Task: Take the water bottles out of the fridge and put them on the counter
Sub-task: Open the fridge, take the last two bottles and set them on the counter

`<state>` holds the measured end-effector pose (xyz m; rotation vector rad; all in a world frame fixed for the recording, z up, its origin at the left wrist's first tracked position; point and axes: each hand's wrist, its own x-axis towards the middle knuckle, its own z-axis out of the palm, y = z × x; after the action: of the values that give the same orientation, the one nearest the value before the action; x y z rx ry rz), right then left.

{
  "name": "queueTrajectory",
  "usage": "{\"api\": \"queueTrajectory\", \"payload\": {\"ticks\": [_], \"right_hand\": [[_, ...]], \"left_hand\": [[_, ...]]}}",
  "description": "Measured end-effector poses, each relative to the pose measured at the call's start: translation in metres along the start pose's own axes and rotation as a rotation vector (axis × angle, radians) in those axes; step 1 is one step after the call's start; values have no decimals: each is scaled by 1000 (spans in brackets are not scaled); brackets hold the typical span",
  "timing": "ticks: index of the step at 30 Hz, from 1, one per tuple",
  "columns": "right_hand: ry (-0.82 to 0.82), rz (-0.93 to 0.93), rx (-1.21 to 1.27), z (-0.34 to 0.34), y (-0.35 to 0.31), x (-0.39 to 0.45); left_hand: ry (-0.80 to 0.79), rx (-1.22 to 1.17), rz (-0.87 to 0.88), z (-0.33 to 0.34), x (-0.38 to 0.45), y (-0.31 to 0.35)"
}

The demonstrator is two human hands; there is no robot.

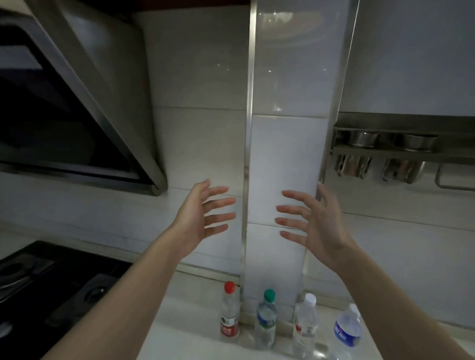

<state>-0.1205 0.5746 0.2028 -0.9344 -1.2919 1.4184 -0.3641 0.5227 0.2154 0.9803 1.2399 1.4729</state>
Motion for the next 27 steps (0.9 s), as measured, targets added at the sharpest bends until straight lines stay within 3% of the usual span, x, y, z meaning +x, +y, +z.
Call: {"api": "queueTrajectory", "payload": {"ticks": [9, 20, 27], "right_hand": [[-243, 95, 4, 56, 20, 1], [-672, 199, 41, 220, 53, -46], [-863, 203, 9, 322, 66, -86]], "left_hand": [[258, 7, 9, -48, -70, -4], [610, 39, 43, -169, -194, 5], [758, 22, 71, -243, -262, 13]]}}
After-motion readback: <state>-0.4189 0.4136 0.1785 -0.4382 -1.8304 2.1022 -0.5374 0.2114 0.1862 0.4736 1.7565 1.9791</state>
